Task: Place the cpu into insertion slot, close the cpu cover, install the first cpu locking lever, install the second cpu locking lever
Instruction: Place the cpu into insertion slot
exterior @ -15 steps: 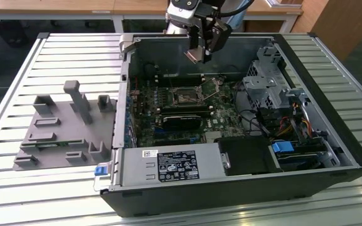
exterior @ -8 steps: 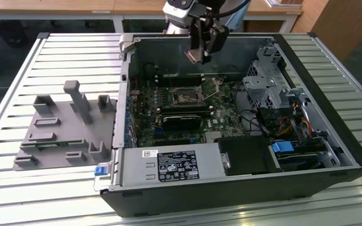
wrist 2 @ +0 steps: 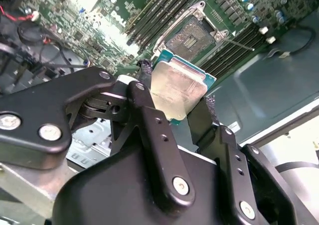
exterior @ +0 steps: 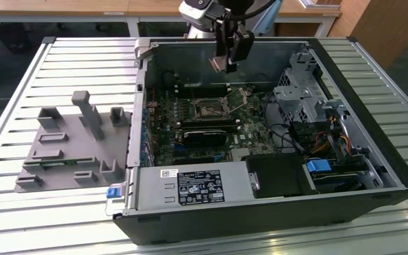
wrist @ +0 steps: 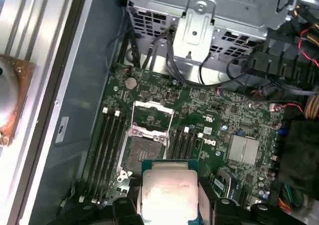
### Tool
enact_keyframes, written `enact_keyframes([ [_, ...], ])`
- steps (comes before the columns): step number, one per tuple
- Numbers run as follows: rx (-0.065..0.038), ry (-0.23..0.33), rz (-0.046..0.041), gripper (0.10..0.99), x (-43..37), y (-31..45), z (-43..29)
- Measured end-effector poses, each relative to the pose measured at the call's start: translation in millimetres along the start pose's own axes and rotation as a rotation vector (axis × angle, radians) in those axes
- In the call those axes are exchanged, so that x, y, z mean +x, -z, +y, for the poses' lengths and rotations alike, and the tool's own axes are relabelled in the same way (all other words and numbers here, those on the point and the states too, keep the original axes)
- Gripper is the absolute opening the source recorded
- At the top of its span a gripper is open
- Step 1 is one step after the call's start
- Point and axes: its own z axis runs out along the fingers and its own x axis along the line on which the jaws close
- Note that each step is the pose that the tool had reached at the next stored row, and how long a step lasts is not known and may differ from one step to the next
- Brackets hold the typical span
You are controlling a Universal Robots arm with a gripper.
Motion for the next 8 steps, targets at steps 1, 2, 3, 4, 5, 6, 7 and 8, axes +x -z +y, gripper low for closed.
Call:
enact_keyframes([
  [1, 0.000, -0.015, -0.0011, 0.537, 0.0, -0.2, 0.0],
  [2, 0.000, -0.031, -0.0023, 0.537, 0.0, -0.4, 0.0],
  [3, 0.000, -0.048, -0.0035, 0.537, 0.0, -0.6, 0.0],
  [4, -0.001, -0.063, -0.0046, 0.537, 0.0, -0.8, 0.0],
  [5, -0.001, -0.079, -0.0058, 0.537, 0.0, -1.0, 0.0],
  [6, -0.001, -0.095, -0.0069, 0.537, 0.0, -1.2, -0.1],
  [7, -0.001, -0.111, -0.0081, 0.537, 0.0, -1.4, -0.1],
  [8, -0.001, -0.125, -0.0092, 0.537, 0.1, -1.6, -0.1],
])
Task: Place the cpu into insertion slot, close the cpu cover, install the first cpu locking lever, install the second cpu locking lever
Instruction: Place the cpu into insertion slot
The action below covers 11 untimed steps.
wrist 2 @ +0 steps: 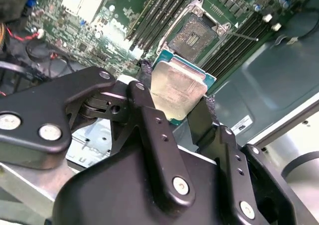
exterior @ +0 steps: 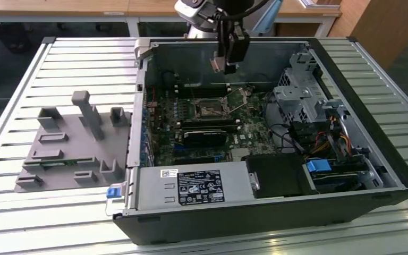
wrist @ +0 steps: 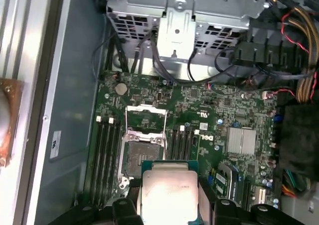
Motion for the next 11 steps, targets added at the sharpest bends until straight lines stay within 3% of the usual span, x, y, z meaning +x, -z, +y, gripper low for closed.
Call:
enact_keyframes([
  [5, -0.001, -0.068, -0.0050, 0.537, 0.3, -1.6, -0.1],
  [11, -0.001, -0.075, -0.0055, 0.537, 2.0, -10.5, -0.7],
])
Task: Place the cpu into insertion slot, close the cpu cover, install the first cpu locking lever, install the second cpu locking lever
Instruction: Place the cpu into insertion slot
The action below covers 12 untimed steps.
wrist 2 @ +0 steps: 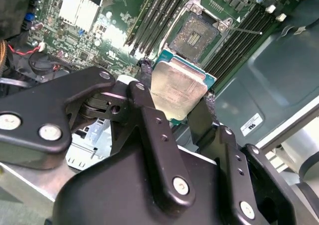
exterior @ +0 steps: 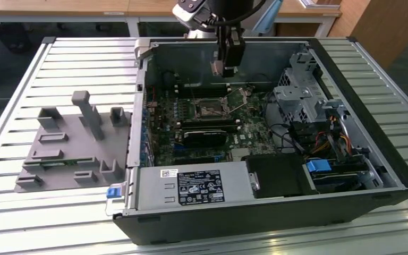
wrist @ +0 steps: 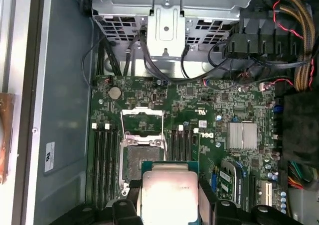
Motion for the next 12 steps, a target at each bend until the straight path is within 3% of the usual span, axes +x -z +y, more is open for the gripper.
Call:
enact_keyframes([
  [12, 0.000, 0.002, 0.0000, 0.537, 1.2, -20.8, -2.1],
])
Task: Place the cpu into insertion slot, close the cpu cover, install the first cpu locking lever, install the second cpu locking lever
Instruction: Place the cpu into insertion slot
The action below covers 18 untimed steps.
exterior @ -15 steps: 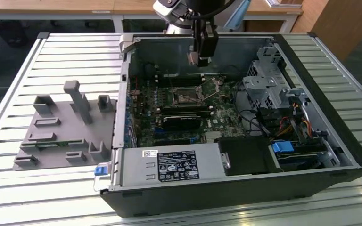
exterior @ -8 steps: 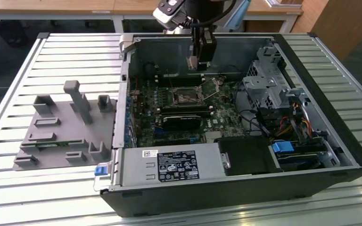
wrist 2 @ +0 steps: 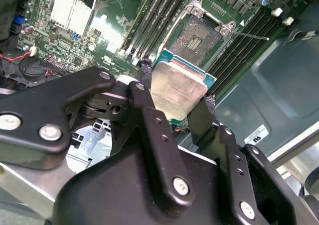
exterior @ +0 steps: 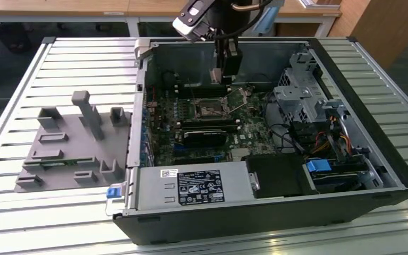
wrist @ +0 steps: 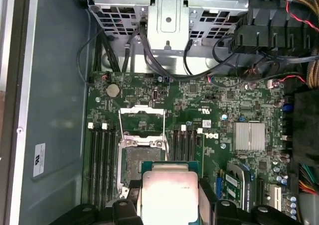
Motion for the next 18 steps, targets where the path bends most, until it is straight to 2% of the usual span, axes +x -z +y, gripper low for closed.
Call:
enact_keyframes([
  [6, 0.000, 0.000, 0.0001, 0.537, 0.4, -7.0, -0.6],
  [18, 0.000, 0.000, 0.0000, 0.537, 0.3, -15.0, -1.1],
])
